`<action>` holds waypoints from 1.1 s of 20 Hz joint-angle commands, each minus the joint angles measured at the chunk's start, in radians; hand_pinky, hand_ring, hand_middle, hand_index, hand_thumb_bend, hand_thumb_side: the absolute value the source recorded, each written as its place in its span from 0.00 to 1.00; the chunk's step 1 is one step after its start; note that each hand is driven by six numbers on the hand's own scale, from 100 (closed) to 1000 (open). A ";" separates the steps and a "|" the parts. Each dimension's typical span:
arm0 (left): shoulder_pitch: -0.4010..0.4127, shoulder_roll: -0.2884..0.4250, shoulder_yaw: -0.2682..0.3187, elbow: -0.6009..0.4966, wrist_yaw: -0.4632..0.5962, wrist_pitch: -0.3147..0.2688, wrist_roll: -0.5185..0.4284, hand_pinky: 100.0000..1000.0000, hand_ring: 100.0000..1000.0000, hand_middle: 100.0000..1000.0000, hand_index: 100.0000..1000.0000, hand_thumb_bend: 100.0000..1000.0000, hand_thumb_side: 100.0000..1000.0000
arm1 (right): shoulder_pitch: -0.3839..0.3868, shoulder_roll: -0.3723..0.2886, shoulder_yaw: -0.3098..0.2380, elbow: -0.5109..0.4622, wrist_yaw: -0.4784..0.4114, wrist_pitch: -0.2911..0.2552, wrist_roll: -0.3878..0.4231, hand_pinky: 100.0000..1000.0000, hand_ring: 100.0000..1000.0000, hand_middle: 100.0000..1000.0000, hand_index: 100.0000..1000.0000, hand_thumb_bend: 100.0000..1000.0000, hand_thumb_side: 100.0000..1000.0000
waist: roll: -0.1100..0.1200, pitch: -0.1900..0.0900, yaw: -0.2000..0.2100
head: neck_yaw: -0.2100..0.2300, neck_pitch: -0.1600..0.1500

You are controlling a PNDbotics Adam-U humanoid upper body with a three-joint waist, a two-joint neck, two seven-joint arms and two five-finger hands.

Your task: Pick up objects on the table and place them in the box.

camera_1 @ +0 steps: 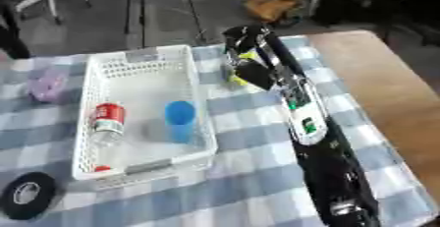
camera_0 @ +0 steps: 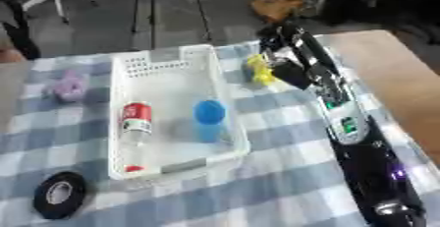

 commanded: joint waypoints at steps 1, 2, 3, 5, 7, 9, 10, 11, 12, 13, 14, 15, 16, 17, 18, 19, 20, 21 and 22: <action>-0.020 0.030 0.009 -0.017 0.002 -0.001 0.005 0.34 0.94 0.88 0.84 0.50 0.92 | -0.015 -0.013 -0.002 -0.027 -0.004 0.001 -0.001 0.59 0.52 0.56 0.76 0.00 0.58 | -0.008 -0.098 0.000 | 0.002 0.004; -0.022 0.032 0.009 -0.015 0.002 -0.001 0.006 0.34 0.94 0.88 0.84 0.50 0.92 | -0.015 -0.013 -0.002 -0.027 -0.004 0.001 -0.001 0.60 0.52 0.56 0.76 0.00 0.58 | -0.008 -0.098 0.000 | 0.002 0.004; -0.026 0.035 0.011 -0.013 0.003 -0.001 0.008 0.34 0.94 0.88 0.84 0.50 0.92 | -0.016 -0.012 -0.001 -0.027 -0.004 0.000 0.000 0.60 0.52 0.56 0.76 0.00 0.58 | -0.007 -0.098 -0.001 | 0.003 0.005; -0.034 0.041 0.013 -0.005 0.004 0.000 0.012 0.34 0.94 0.88 0.84 0.50 0.92 | -0.016 -0.012 0.000 -0.027 -0.004 0.000 0.001 0.60 0.52 0.56 0.76 0.00 0.58 | -0.007 -0.098 -0.003 | 0.001 0.005; -0.045 0.050 0.014 0.007 0.005 -0.002 0.014 0.34 0.94 0.88 0.84 0.50 0.92 | -0.016 -0.012 -0.001 -0.027 -0.004 0.000 0.000 0.60 0.52 0.56 0.76 0.00 0.58 | -0.006 -0.098 -0.005 | 0.001 0.004; -0.060 0.059 0.016 0.024 0.010 -0.002 0.018 0.34 0.94 0.88 0.84 0.50 0.92 | -0.015 -0.012 -0.001 -0.027 -0.004 0.000 0.000 0.59 0.52 0.56 0.76 0.00 0.58 | -0.006 -0.098 -0.004 | 0.003 0.003; -0.067 0.063 0.018 0.034 0.013 -0.002 0.021 0.34 0.94 0.88 0.84 0.50 0.92 | -0.015 -0.011 0.000 -0.027 -0.004 0.000 0.000 0.60 0.52 0.56 0.76 0.00 0.58 | -0.006 -0.098 -0.004 | 0.003 0.003; -0.076 0.069 0.021 0.045 0.017 -0.001 0.024 0.34 0.94 0.88 0.83 0.50 0.92 | -0.016 -0.011 0.001 -0.028 -0.004 0.000 0.001 0.60 0.52 0.56 0.76 0.00 0.58 | -0.006 -0.098 -0.005 | 0.003 0.004; -0.083 0.073 0.023 0.056 0.021 -0.002 0.027 0.34 0.94 0.88 0.83 0.50 0.92 | -0.016 -0.010 0.001 -0.028 -0.004 -0.001 0.001 0.60 0.52 0.56 0.76 0.00 0.58 | -0.006 -0.098 -0.005 | 0.002 0.004; -0.087 0.077 0.024 0.064 0.025 -0.003 0.029 0.34 0.94 0.88 0.83 0.50 0.92 | -0.016 -0.010 0.002 -0.028 -0.004 -0.001 0.002 0.60 0.52 0.56 0.76 0.00 0.58 | -0.006 -0.098 -0.006 | 0.002 0.004; -0.090 0.079 0.025 0.071 0.028 -0.005 0.030 0.33 0.94 0.88 0.83 0.50 0.91 | -0.016 -0.010 0.002 -0.028 -0.004 -0.001 0.002 0.59 0.52 0.56 0.76 0.00 0.58 | -0.006 -0.099 -0.006 | 0.001 0.004; -0.103 0.085 0.028 0.087 0.036 -0.002 0.033 0.33 0.94 0.88 0.83 0.50 0.91 | -0.015 -0.010 0.001 -0.027 -0.004 -0.001 0.001 0.59 0.52 0.56 0.76 0.00 0.58 | -0.006 -0.099 -0.008 | 0.001 0.003; -0.117 0.092 0.030 0.108 0.049 0.001 0.035 0.32 0.94 0.88 0.83 0.50 0.91 | -0.013 -0.011 0.001 -0.027 -0.005 0.000 0.001 0.59 0.52 0.56 0.76 0.00 0.59 | -0.006 -0.099 -0.009 | 0.000 0.003; -0.129 0.098 0.032 0.130 0.062 0.003 0.036 0.32 0.94 0.88 0.83 0.50 0.91 | -0.013 -0.011 0.001 -0.027 -0.005 0.000 0.001 0.59 0.51 0.56 0.76 0.00 0.59 | -0.006 -0.098 -0.009 | 0.000 0.002; -0.138 0.103 0.034 0.148 0.072 0.001 0.036 0.32 0.94 0.88 0.83 0.50 0.91 | -0.013 -0.010 0.001 -0.026 -0.006 -0.001 0.002 0.59 0.51 0.56 0.76 0.00 0.59 | -0.007 -0.098 -0.009 | 0.000 0.001; -0.142 0.107 0.035 0.161 0.079 -0.003 0.036 0.32 0.94 0.88 0.83 0.50 0.91 | -0.013 -0.010 0.001 -0.026 -0.006 -0.001 0.002 0.59 0.51 0.56 0.76 0.00 0.59 | -0.007 -0.098 -0.009 | 0.001 0.001; -0.145 0.108 0.036 0.169 0.084 -0.007 0.035 0.32 0.94 0.88 0.83 0.50 0.91 | -0.013 -0.010 0.001 -0.026 -0.006 -0.001 0.002 0.59 0.51 0.56 0.76 0.00 0.59 | -0.007 -0.098 -0.009 | 0.001 0.000; -0.152 0.110 0.039 0.188 0.088 -0.004 0.037 0.31 0.94 0.88 0.83 0.50 0.91 | -0.015 -0.011 0.003 -0.024 -0.006 -0.002 0.004 0.60 0.52 0.56 0.76 0.00 0.59 | -0.007 -0.098 -0.010 | -0.001 0.002; -0.161 0.112 0.040 0.206 0.093 -0.003 0.037 0.31 0.94 0.88 0.83 0.50 0.91 | -0.018 -0.011 0.003 -0.021 -0.006 -0.003 0.005 0.60 0.52 0.56 0.75 0.00 0.59 | -0.008 -0.097 -0.011 | -0.001 0.003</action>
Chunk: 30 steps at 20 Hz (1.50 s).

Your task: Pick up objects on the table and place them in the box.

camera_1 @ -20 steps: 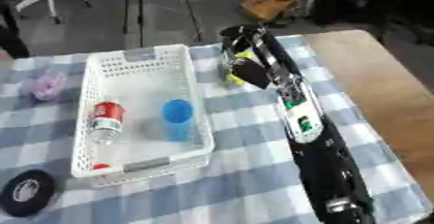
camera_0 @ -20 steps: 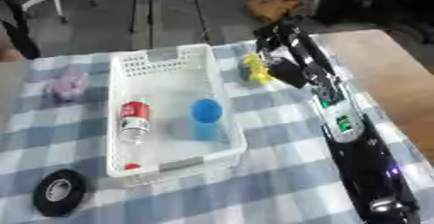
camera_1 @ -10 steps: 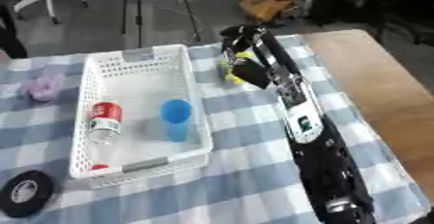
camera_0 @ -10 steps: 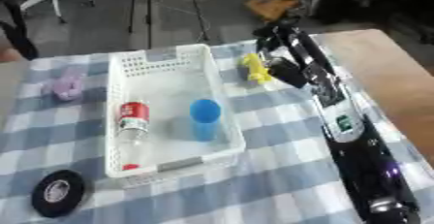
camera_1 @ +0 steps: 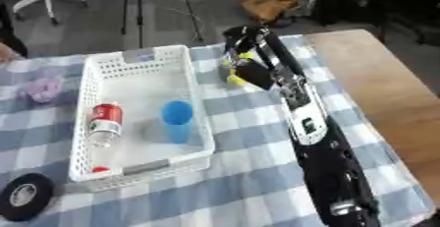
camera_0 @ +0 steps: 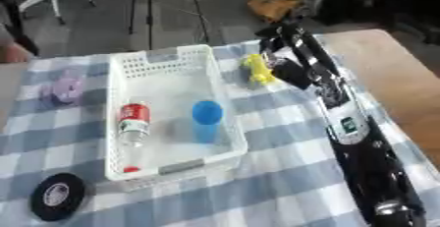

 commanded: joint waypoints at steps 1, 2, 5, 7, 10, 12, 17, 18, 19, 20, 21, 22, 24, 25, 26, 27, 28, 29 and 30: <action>-0.033 0.042 0.014 0.038 0.018 -0.004 0.002 0.31 0.94 0.88 0.83 0.50 0.91 | -0.024 -0.012 0.002 -0.015 -0.003 -0.003 0.005 0.60 0.52 0.57 0.76 0.00 0.58 | -0.008 -0.097 -0.001 | -0.001 0.004; -0.039 0.044 0.013 0.049 0.021 -0.006 0.001 0.31 0.94 0.88 0.83 0.50 0.91 | -0.031 -0.013 0.001 -0.010 0.000 -0.003 0.005 0.60 0.52 0.57 0.76 0.00 0.58 | -0.009 -0.097 -0.001 | -0.001 0.004; -0.048 0.044 0.012 0.065 0.027 -0.014 -0.003 0.31 0.94 0.88 0.83 0.50 0.91 | -0.065 -0.014 -0.003 0.025 0.013 -0.004 0.009 0.60 0.51 0.56 0.75 0.00 0.60 | -0.010 -0.094 0.002 | -0.001 0.005; -0.051 0.042 0.008 0.066 0.028 -0.017 -0.007 0.31 0.94 0.88 0.83 0.50 0.91 | -0.101 -0.015 -0.008 0.070 0.023 -0.005 0.016 0.60 0.51 0.56 0.75 0.00 0.60 | -0.009 -0.091 0.004 | -0.001 0.007; -0.051 0.036 0.003 0.058 0.029 -0.021 -0.014 0.31 0.94 0.88 0.83 0.50 0.91 | -0.163 -0.020 -0.016 0.151 0.057 -0.013 0.025 0.61 0.52 0.57 0.76 0.00 0.62 | -0.008 -0.082 0.009 | -0.002 0.003; -0.050 0.030 -0.001 0.044 0.028 -0.023 -0.019 0.31 0.94 0.88 0.83 0.50 0.91 | -0.216 -0.025 -0.026 0.224 0.094 -0.026 0.028 0.61 0.52 0.57 0.76 0.00 0.63 | -0.005 -0.072 0.014 | -0.004 -0.003; -0.044 0.012 -0.009 -0.010 0.025 -0.029 -0.027 0.31 0.94 0.88 0.83 0.50 0.91 | -0.332 -0.049 -0.060 0.392 0.198 -0.070 0.027 0.63 0.54 0.60 0.76 0.00 0.65 | 0.005 -0.037 0.031 | -0.013 -0.025; -0.043 0.011 -0.010 -0.020 0.023 -0.028 -0.028 0.31 0.94 0.88 0.83 0.50 0.91 | -0.344 -0.052 -0.065 0.413 0.215 -0.076 0.022 0.63 0.54 0.60 0.76 0.00 0.65 | 0.006 -0.033 0.033 | -0.015 -0.027; -0.043 0.010 -0.010 -0.032 0.022 -0.029 -0.029 0.32 0.94 0.88 0.83 0.50 0.91 | -0.356 -0.057 -0.071 0.435 0.235 -0.076 0.018 0.64 0.56 0.62 0.77 0.00 0.67 | 0.007 -0.027 0.037 | -0.017 -0.029; -0.042 0.006 -0.012 -0.051 0.019 -0.032 -0.031 0.32 0.94 0.88 0.83 0.50 0.91 | -0.372 -0.064 -0.080 0.463 0.269 -0.068 0.014 0.64 0.56 0.62 0.77 0.00 0.67 | 0.009 -0.019 0.043 | -0.021 -0.032; -0.041 0.004 -0.012 -0.065 0.017 -0.032 -0.032 0.32 0.94 0.88 0.83 0.50 0.91 | -0.383 -0.068 -0.089 0.486 0.300 -0.063 0.005 0.66 0.57 0.63 0.78 0.00 0.67 | 0.011 -0.014 0.047 | -0.024 -0.033; -0.039 0.002 -0.013 -0.078 0.014 -0.031 -0.033 0.32 0.94 0.88 0.83 0.50 0.91 | -0.390 -0.072 -0.097 0.504 0.333 -0.056 -0.008 0.66 0.57 0.63 0.78 0.00 0.67 | 0.012 -0.010 0.050 | -0.026 -0.034; -0.037 0.000 -0.014 -0.096 0.007 -0.027 -0.036 0.32 0.94 0.87 0.83 0.50 0.92 | -0.395 -0.081 -0.110 0.531 0.399 -0.039 -0.039 0.69 0.60 0.65 0.79 0.03 0.66 | 0.013 -0.003 0.054 | -0.029 -0.034; -0.036 0.000 -0.015 -0.102 0.004 -0.025 -0.036 0.32 0.94 0.88 0.83 0.50 0.92 | -0.396 -0.084 -0.115 0.539 0.432 -0.031 -0.056 0.71 0.62 0.66 0.80 0.07 0.64 | 0.013 -0.001 0.055 | -0.029 -0.033; -0.036 -0.001 -0.015 -0.107 0.002 -0.023 -0.037 0.32 0.94 0.88 0.83 0.50 0.92 | -0.396 -0.086 -0.118 0.545 0.463 -0.023 -0.074 0.71 0.62 0.66 0.80 0.07 0.64 | 0.014 0.000 0.055 | -0.030 -0.032; -0.035 -0.002 -0.015 -0.109 0.001 -0.021 -0.037 0.32 0.94 0.88 0.83 0.50 0.92 | -0.396 -0.088 -0.121 0.549 0.490 -0.017 -0.089 0.76 0.66 0.69 0.81 0.11 0.62 | 0.014 0.001 0.055 | -0.030 -0.031; -0.034 -0.002 -0.016 -0.112 -0.001 -0.020 -0.038 0.32 0.94 0.88 0.83 0.50 0.92 | -0.395 -0.093 -0.124 0.552 0.525 -0.003 -0.106 0.76 0.66 0.69 0.81 0.11 0.62 | 0.014 0.002 0.053 | -0.030 -0.029; -0.034 -0.002 -0.016 -0.113 -0.002 -0.019 -0.038 0.32 0.94 0.88 0.83 0.50 0.92 | -0.393 -0.095 -0.127 0.554 0.556 0.010 -0.122 0.79 0.70 0.71 0.83 0.15 0.59 | 0.014 0.002 0.051 | -0.030 -0.028; -0.033 -0.003 -0.017 -0.115 -0.004 -0.018 -0.040 0.32 0.94 0.88 0.83 0.50 0.92 | -0.392 -0.100 -0.133 0.557 0.593 0.030 -0.141 0.79 0.70 0.71 0.83 0.15 0.59 | 0.013 0.001 0.049 | -0.030 -0.028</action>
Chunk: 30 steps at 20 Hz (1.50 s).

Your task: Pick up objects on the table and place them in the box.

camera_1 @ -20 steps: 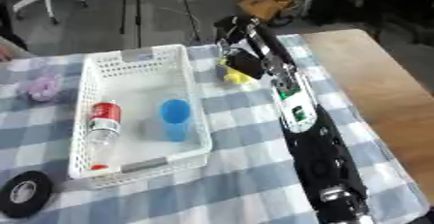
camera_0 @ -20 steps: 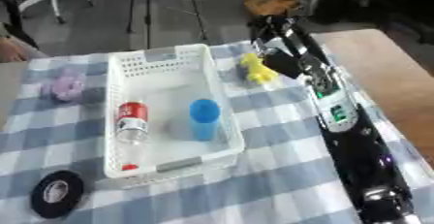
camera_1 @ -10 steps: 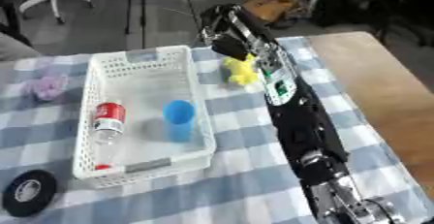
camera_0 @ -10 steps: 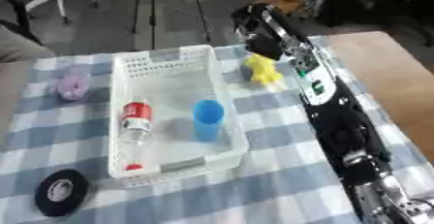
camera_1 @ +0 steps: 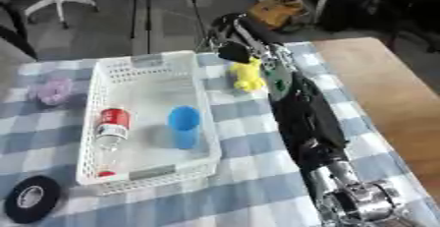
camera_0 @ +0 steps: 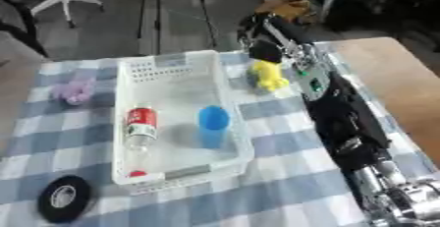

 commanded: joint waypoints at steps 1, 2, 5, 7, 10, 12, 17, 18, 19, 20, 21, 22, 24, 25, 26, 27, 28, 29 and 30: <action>-0.007 0.009 -0.002 -0.025 -0.010 0.004 -0.003 0.32 0.94 0.88 0.83 0.50 0.92 | -0.019 -0.039 -0.019 0.002 0.108 0.047 -0.057 0.81 0.71 0.72 0.83 0.18 0.59 | 0.012 -0.001 -0.004 | -0.002 -0.008; -0.005 0.009 -0.002 -0.027 -0.012 0.004 -0.003 0.32 0.94 0.88 0.83 0.50 0.92 | -0.017 -0.042 -0.026 0.010 0.136 0.067 -0.070 0.81 0.71 0.72 0.83 0.18 0.59 | 0.012 -0.004 -0.006 | -0.001 -0.008; -0.002 0.010 -0.002 -0.029 -0.015 0.005 -0.003 0.32 0.94 0.88 0.83 0.50 0.92 | -0.015 -0.044 -0.030 0.042 0.200 0.087 -0.080 0.83 0.74 0.75 0.85 0.22 0.60 | 0.011 -0.011 -0.010 | -0.001 -0.009; -0.001 0.010 -0.002 -0.030 -0.015 0.006 -0.003 0.32 0.94 0.88 0.83 0.50 0.92 | -0.015 -0.044 -0.032 0.054 0.221 0.087 -0.082 0.84 0.76 0.78 0.87 0.28 0.64 | 0.011 -0.013 -0.010 | 0.000 -0.009; 0.002 0.011 -0.003 -0.029 -0.016 0.006 -0.004 0.32 0.94 0.88 0.83 0.50 0.92 | -0.011 -0.044 -0.021 0.101 0.260 0.065 -0.037 0.86 0.82 0.82 0.87 0.37 0.75 | 0.013 -0.020 -0.009 | 0.001 -0.008; 0.003 0.011 -0.003 -0.028 -0.016 0.006 -0.005 0.32 0.94 0.87 0.83 0.50 0.92 | -0.014 -0.050 -0.012 0.131 0.288 0.038 0.006 0.87 0.85 0.84 0.88 0.41 0.78 | 0.014 -0.022 -0.007 | 0.001 -0.007; 0.004 0.010 -0.004 -0.028 -0.016 0.006 -0.007 0.32 0.94 0.88 0.84 0.50 0.92 | -0.024 -0.060 -0.014 0.175 0.339 0.015 0.074 0.88 0.88 0.87 0.91 0.48 0.86 | 0.015 -0.019 -0.005 | 0.001 -0.005; 0.004 0.010 -0.005 -0.028 -0.015 0.006 -0.008 0.32 0.94 0.88 0.84 0.50 0.92 | -0.024 -0.061 -0.014 0.176 0.343 0.014 0.078 0.87 0.88 0.87 0.91 0.49 0.87 | 0.015 -0.018 -0.005 | 0.001 -0.005; 0.004 0.009 -0.005 -0.028 -0.015 0.006 -0.008 0.32 0.94 0.88 0.84 0.50 0.92 | -0.024 -0.061 -0.014 0.177 0.345 0.013 0.079 0.87 0.88 0.87 0.91 0.49 0.87 | 0.015 -0.017 -0.005 | 0.002 -0.005; 0.003 0.009 -0.005 -0.028 -0.015 0.006 -0.009 0.32 0.94 0.88 0.84 0.50 0.92 | -0.025 -0.061 -0.014 0.176 0.347 0.012 0.080 0.87 0.88 0.87 0.91 0.49 0.87 | 0.015 -0.016 -0.006 | 0.002 -0.004; 0.003 0.009 -0.005 -0.028 -0.015 0.006 -0.009 0.32 0.94 0.88 0.84 0.50 0.92 | -0.025 -0.061 -0.014 0.176 0.349 0.011 0.080 0.87 0.88 0.87 0.91 0.49 0.87 | 0.015 -0.016 -0.006 | 0.002 -0.004; 0.003 0.008 -0.005 -0.028 -0.015 0.006 -0.009 0.32 0.94 0.87 0.84 0.50 0.92 | -0.025 -0.061 -0.014 0.175 0.351 0.011 0.080 0.83 0.85 0.88 0.92 0.50 0.88 | 0.015 -0.015 -0.006 | 0.001 -0.004; 0.003 0.008 -0.006 -0.027 -0.015 0.006 -0.010 0.32 0.94 0.88 0.84 0.50 0.92 | -0.024 -0.059 -0.011 0.169 0.361 0.016 0.080 0.80 0.83 0.89 0.92 0.50 0.90 | 0.016 -0.013 -0.005 | 0.001 -0.003; 0.003 0.008 -0.006 -0.026 -0.014 0.006 -0.010 0.32 0.94 0.88 0.84 0.50 0.92 | -0.024 -0.058 -0.009 0.167 0.370 0.021 0.081 0.80 0.83 0.89 0.92 0.50 0.90 | 0.016 -0.013 -0.005 | 0.001 -0.003; 0.003 0.008 -0.005 -0.026 -0.014 0.006 -0.010 0.32 0.94 0.88 0.84 0.50 0.92 | -0.024 -0.057 -0.009 0.166 0.377 0.024 0.082 0.79 0.83 0.89 0.93 0.50 0.90 | 0.016 -0.013 -0.005 | 0.000 -0.003; 0.003 0.008 -0.005 -0.026 -0.014 0.005 -0.010 0.32 0.94 0.88 0.84 0.50 0.92 | -0.024 -0.055 -0.009 0.164 0.383 0.027 0.082 0.79 0.83 0.89 0.93 0.50 0.90 | 0.016 -0.013 -0.005 | 0.000 -0.003; 0.003 0.008 -0.005 -0.026 -0.014 0.005 -0.010 0.32 0.94 0.88 0.84 0.50 0.92 | -0.024 -0.055 -0.010 0.161 0.390 0.034 0.082 0.74 0.81 0.89 0.93 0.49 0.90 | 0.017 -0.013 -0.005 | 0.000 -0.004; 0.002 0.009 -0.006 -0.026 -0.014 0.005 -0.010 0.32 0.94 0.88 0.84 0.50 0.92 | -0.025 -0.053 -0.010 0.159 0.399 0.041 0.082 0.74 0.81 0.89 0.93 0.49 0.90 | 0.017 -0.014 -0.005 | 0.000 -0.004; 0.002 0.009 -0.006 -0.025 -0.014 0.005 -0.010 0.32 0.94 0.88 0.84 0.49 0.92 | -0.025 -0.053 -0.011 0.154 0.409 0.053 0.079 0.67 0.76 0.89 0.92 0.47 0.89 | 0.017 -0.015 -0.005 | 0.000 -0.005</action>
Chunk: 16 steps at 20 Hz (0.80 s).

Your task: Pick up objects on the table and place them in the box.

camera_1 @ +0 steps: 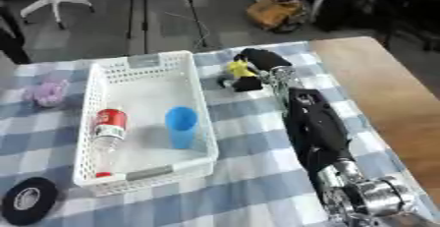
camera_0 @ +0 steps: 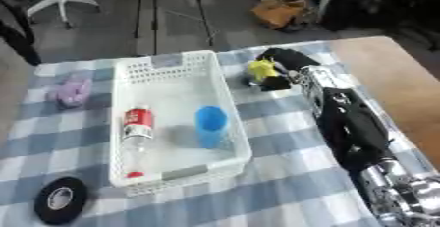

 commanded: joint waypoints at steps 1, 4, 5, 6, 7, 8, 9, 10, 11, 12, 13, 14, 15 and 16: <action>-0.009 0.016 0.000 -0.019 0.000 -0.002 -0.002 0.32 0.94 0.88 0.84 0.49 0.92 | -0.026 -0.023 -0.001 -0.034 0.041 0.041 -0.016 0.67 0.76 0.89 0.92 0.47 0.89 | 0.018 -0.015 0.002 | -0.001 -0.007; -0.009 0.015 0.000 -0.019 0.000 -0.002 -0.002 0.32 0.94 0.88 0.84 0.49 0.92 | -0.026 -0.017 -0.004 -0.044 0.085 0.094 -0.053 0.58 0.69 0.87 0.90 0.44 0.86 | 0.019 -0.016 0.002 | -0.002 -0.009; -0.010 0.015 -0.001 -0.019 0.000 -0.002 -0.002 0.32 0.94 0.88 0.84 0.49 0.92 | -0.026 -0.016 -0.008 -0.049 0.101 0.121 -0.071 0.58 0.69 0.87 0.90 0.44 0.86 | 0.019 -0.017 0.002 | -0.002 -0.010; -0.010 0.015 -0.001 -0.019 0.000 -0.002 -0.002 0.32 0.94 0.88 0.84 0.49 0.92 | -0.026 -0.014 -0.009 -0.052 0.116 0.144 -0.086 0.57 0.67 0.87 0.90 0.44 0.86 | 0.020 -0.017 0.002 | -0.003 -0.011; -0.010 0.016 -0.001 -0.018 0.000 -0.002 -0.002 0.32 0.94 0.88 0.84 0.49 0.92 | -0.026 -0.012 -0.009 -0.051 0.130 0.162 -0.098 0.57 0.67 0.87 0.90 0.44 0.86 | 0.020 -0.017 0.002 | -0.003 -0.011; -0.010 0.016 -0.001 -0.018 0.000 -0.002 -0.002 0.32 0.94 0.88 0.84 0.49 0.92 | -0.027 -0.011 -0.010 -0.050 0.140 0.178 -0.106 0.55 0.65 0.86 0.90 0.43 0.85 | 0.021 -0.017 0.002 | -0.004 -0.011; -0.010 0.016 -0.001 -0.018 0.000 -0.002 -0.003 0.32 0.94 0.88 0.84 0.49 0.92 | -0.028 -0.010 -0.011 -0.049 0.149 0.194 -0.113 0.55 0.65 0.86 0.90 0.43 0.85 | 0.021 -0.017 0.003 | -0.005 -0.011; -0.010 0.016 -0.002 -0.018 0.001 -0.002 -0.003 0.32 0.94 0.88 0.84 0.49 0.92 | -0.029 -0.010 -0.013 -0.048 0.155 0.207 -0.117 0.53 0.63 0.86 0.89 0.43 0.84 | 0.022 -0.017 0.003 | -0.005 -0.010; -0.010 0.016 -0.002 -0.018 0.001 -0.002 -0.003 0.32 0.94 0.88 0.84 0.49 0.92 | -0.030 -0.010 -0.015 -0.047 0.160 0.220 -0.120 0.53 0.63 0.86 0.89 0.43 0.84 | 0.022 -0.017 0.003 | -0.005 -0.010; -0.010 0.016 -0.002 -0.018 0.001 -0.002 -0.003 0.32 0.94 0.88 0.84 0.49 0.92 | -0.031 -0.009 -0.016 -0.046 0.163 0.230 -0.121 0.51 0.61 0.85 0.89 0.43 0.83 | 0.022 -0.017 0.003 | -0.006 -0.010; -0.010 0.015 -0.003 -0.017 0.001 -0.002 -0.004 0.32 0.94 0.88 0.84 0.49 0.92 | -0.032 -0.009 -0.019 -0.045 0.164 0.242 -0.117 0.50 0.60 0.85 0.89 0.43 0.84 | 0.023 -0.018 0.003 | -0.006 -0.010; -0.010 0.015 -0.003 -0.017 0.001 -0.002 -0.004 0.32 0.94 0.88 0.84 0.49 0.92 | -0.034 -0.009 -0.020 -0.044 0.164 0.250 -0.110 0.50 0.60 0.85 0.89 0.43 0.85 | 0.024 -0.018 0.003 | -0.007 -0.011; -0.010 0.014 -0.003 -0.017 0.001 -0.003 -0.004 0.32 0.94 0.88 0.84 0.49 0.92 | -0.035 -0.008 -0.019 -0.043 0.163 0.253 -0.103 0.49 0.60 0.85 0.89 0.43 0.86 | 0.024 -0.017 0.003 | -0.007 -0.011; -0.010 0.014 -0.003 -0.017 0.001 -0.003 -0.004 0.32 0.94 0.88 0.84 0.49 0.92 | -0.036 -0.008 -0.018 -0.043 0.163 0.254 -0.097 0.49 0.60 0.85 0.89 0.43 0.86 | 0.024 -0.017 0.003 | -0.007 -0.011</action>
